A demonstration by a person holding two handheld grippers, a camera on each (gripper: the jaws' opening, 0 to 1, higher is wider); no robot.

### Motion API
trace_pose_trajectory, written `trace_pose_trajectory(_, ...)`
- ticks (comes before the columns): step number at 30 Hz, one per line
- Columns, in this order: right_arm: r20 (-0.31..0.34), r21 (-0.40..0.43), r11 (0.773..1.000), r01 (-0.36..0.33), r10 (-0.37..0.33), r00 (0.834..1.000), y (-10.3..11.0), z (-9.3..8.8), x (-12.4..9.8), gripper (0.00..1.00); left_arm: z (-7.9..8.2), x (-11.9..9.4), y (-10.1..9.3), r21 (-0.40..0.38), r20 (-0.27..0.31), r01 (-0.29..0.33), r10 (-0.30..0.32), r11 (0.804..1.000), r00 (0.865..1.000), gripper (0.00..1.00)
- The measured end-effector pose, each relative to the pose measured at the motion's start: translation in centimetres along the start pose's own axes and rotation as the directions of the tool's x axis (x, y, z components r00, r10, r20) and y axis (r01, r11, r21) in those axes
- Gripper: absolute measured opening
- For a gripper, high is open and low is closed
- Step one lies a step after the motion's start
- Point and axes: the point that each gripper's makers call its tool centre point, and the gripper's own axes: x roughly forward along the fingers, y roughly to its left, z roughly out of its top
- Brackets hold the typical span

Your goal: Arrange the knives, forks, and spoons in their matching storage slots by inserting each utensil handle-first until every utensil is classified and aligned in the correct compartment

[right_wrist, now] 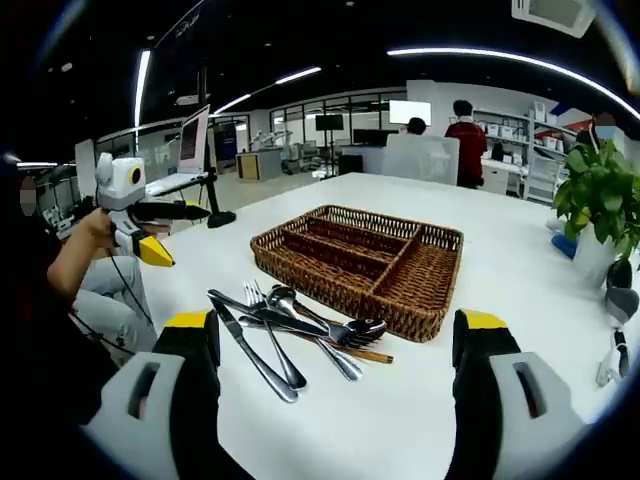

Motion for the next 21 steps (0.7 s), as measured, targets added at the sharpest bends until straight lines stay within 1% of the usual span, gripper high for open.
trace_pose_trajectory(21, -0.002, 0.005, 1.000, 0.002, -0.002, 1.000, 0.01, -0.39, -0.20, 1.00, -0.53, -0.05, -0.28, 0.008, -0.008, 0.012, -0.012, 1.000, 1.000, 1.00)
